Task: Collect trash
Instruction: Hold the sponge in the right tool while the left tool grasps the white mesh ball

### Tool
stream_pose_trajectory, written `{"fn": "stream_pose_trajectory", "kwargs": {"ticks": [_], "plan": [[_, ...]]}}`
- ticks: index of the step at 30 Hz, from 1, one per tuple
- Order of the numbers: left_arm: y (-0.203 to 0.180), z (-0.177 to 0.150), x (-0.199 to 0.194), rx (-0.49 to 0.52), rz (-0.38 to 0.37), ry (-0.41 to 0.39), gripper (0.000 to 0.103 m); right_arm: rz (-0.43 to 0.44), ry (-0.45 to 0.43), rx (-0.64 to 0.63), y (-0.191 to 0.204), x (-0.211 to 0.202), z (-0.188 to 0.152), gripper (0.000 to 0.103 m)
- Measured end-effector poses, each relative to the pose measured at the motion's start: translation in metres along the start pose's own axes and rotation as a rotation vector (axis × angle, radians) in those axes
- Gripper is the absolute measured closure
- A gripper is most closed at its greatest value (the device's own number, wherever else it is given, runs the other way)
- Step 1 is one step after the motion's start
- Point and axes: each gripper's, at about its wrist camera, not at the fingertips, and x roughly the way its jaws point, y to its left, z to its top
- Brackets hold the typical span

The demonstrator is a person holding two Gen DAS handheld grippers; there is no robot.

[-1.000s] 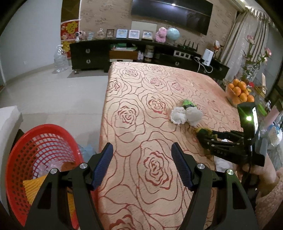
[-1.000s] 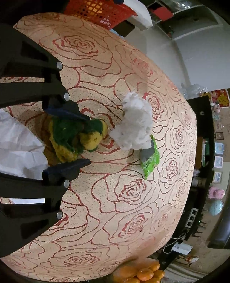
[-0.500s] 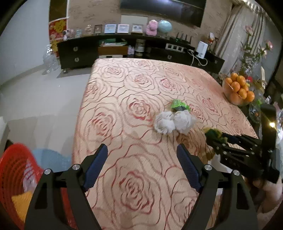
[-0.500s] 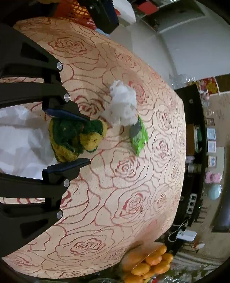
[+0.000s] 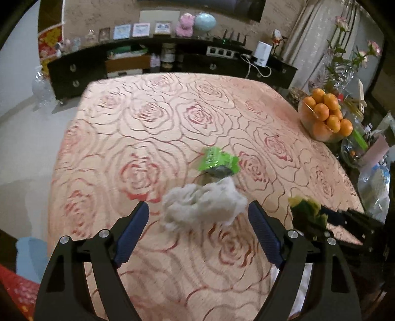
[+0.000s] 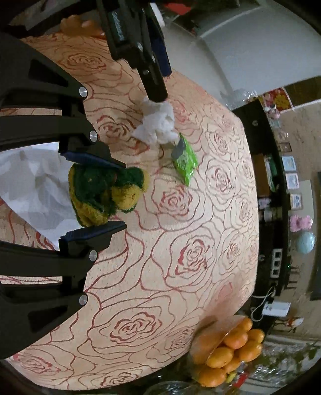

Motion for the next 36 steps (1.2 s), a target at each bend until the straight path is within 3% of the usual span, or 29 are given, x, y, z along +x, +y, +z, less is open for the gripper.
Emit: {"fn": "stream_pose_trajectory", "kwargs": {"ticks": [4,7,9,11,17,26,36], "plan": [[-0.003,0.009,0.022,-0.021,-0.040,0.037,0.023,0.015,0.012,0.043,-0.010,0.003,0.003,0.062],[-0.008,0.011,0.036,0.006,-0.015,0.050,0.024,0.010,0.011,0.048,-0.011,0.004,0.004,0.062],[-0.009,0.009,0.040,0.023,-0.007,0.057,0.031,0.007,0.010,0.051,-0.011,0.005,0.005,0.062],[-0.009,0.006,0.045,0.036,-0.005,0.071,0.048,0.008,0.011,0.054,-0.012,0.006,0.006,0.062],[-0.005,0.002,0.043,0.044,-0.011,0.045,0.067,0.008,0.018,0.044,-0.010,0.010,0.009,0.062],[0.001,-0.005,0.020,0.030,-0.004,0.016,0.069,-0.003,0.005,0.031,-0.007,0.012,0.007,0.062],[0.015,-0.031,-0.041,0.020,0.060,-0.048,0.069,0.018,-0.016,0.010,0.005,0.008,0.006,0.062]]}}
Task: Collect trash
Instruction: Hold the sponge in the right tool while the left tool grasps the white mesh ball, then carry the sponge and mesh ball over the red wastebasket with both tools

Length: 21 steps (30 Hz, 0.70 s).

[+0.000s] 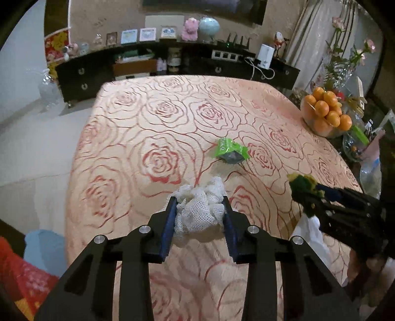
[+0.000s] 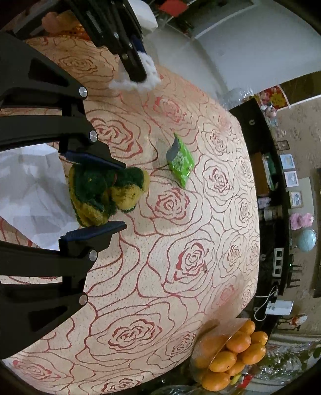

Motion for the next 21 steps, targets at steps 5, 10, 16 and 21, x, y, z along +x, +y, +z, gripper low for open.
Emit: {"fn": "stream_pose_trajectory", "kwargs": {"ticks": [5,10,16,21], "plan": [[0.008,-0.014,-0.033,-0.005,0.034,-0.037,0.069,0.007,-0.021,-0.021,0.008,-0.006,-0.004,0.062],[0.022,-0.026,-0.065,-0.024,0.100,-0.071,0.069,0.004,-0.039,-0.038,0.014,-0.011,-0.008,0.062],[0.042,-0.036,-0.100,-0.062,0.145,-0.112,0.069,0.007,-0.057,-0.069,0.024,-0.016,-0.012,0.062],[0.059,-0.042,-0.124,-0.080,0.198,-0.136,0.069,0.010,-0.081,-0.119,0.043,-0.023,-0.014,0.062]]}}
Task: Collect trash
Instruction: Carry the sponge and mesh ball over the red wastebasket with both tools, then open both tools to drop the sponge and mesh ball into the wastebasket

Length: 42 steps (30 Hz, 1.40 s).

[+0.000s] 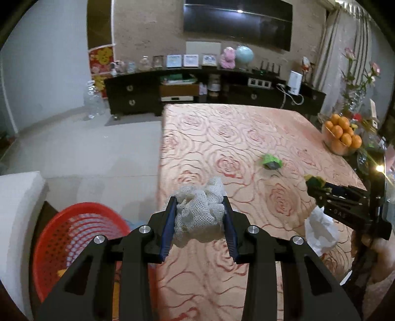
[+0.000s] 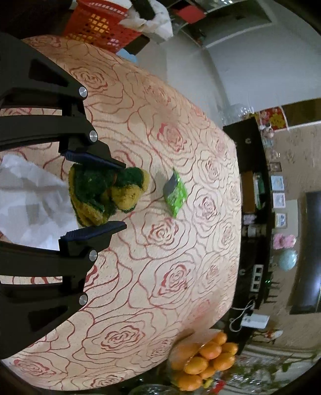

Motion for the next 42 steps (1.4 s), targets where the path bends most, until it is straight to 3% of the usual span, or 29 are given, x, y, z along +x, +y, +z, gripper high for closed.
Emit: {"fn": "stream_pose_trajectory", "kwargs": {"ticks": [10,27,42], "plan": [[0.044,-0.007,-0.031,-0.065,0.046,-0.040,0.069,0.058,-0.033,-0.065,0.050,-0.019,0.011,0.062],[0.134,-0.035,-0.061,-0.218,0.163,-0.037,0.069,0.202,-0.011,-0.217,0.151,-0.022,0.024,0.062],[0.168,-0.058,-0.061,-0.282,0.171,-0.013,0.069,0.321,0.014,-0.331,0.234,-0.021,0.026,0.062]]}}
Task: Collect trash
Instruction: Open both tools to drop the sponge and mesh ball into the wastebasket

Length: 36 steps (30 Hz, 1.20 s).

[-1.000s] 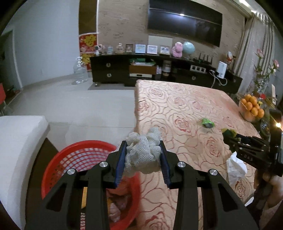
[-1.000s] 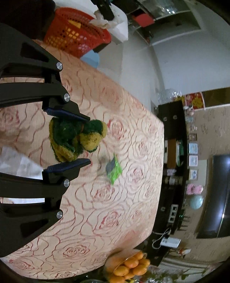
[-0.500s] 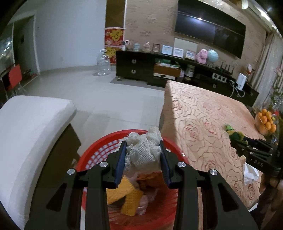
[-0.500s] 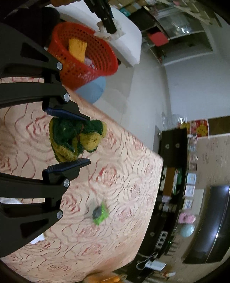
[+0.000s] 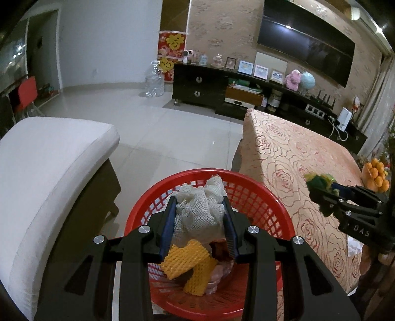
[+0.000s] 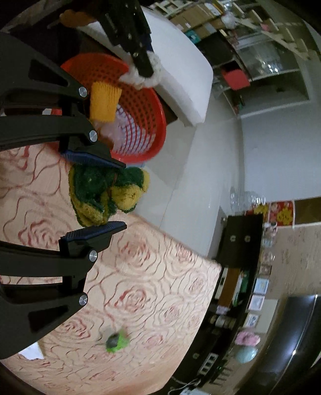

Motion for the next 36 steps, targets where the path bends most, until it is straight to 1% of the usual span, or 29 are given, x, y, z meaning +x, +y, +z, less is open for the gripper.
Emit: {"fn": "stream_pose_trajectory", "kwargs": {"ticks": [4,10,13,16,19,21,24,26,27,29,36], "plan": [[0.005,-0.002,0.003,-0.007,-0.007,0.012,0.069,0.039,0.017,-0.024,0.019,0.010,0.006,0.062],[0.006,-0.005,0.008,-0.004,-0.024,0.036,0.069,0.077,0.045,-0.045,0.038,0.022,0.007,0.061],[0.006,-0.006,0.010,-0.003,-0.029,0.040,0.065,0.093,0.063,-0.048,0.042,0.026,0.006,0.060],[0.006,-0.006,0.010,-0.003,-0.028,0.039,0.064,0.099,0.073,-0.044,0.044,0.029,0.005,0.058],[0.007,-0.005,0.010,-0.007,-0.027,0.042,0.063,0.107,0.074,-0.041,0.044,0.029,0.004,0.052],[0.007,-0.006,0.011,-0.013,-0.030,0.046,0.061,0.111,0.074,-0.043,0.045,0.028,0.002,0.049],[0.007,-0.006,0.010,-0.011,-0.036,0.049,0.054,0.113,0.071,-0.040,0.044,0.026,0.001,0.045],[0.006,-0.005,0.009,-0.006,-0.033,0.040,0.046,0.111,0.067,-0.035,0.043,0.024,0.000,0.044],[0.006,-0.005,0.008,-0.004,-0.032,0.037,0.045,0.109,0.065,-0.033,0.043,0.023,0.000,0.044],[0.005,-0.005,0.007,-0.005,-0.028,0.031,0.039,0.104,0.061,-0.027,0.039,0.021,-0.001,0.044],[0.008,-0.004,0.003,-0.024,-0.018,0.021,0.034,0.079,0.051,-0.001,0.024,0.014,-0.007,0.044]]}}
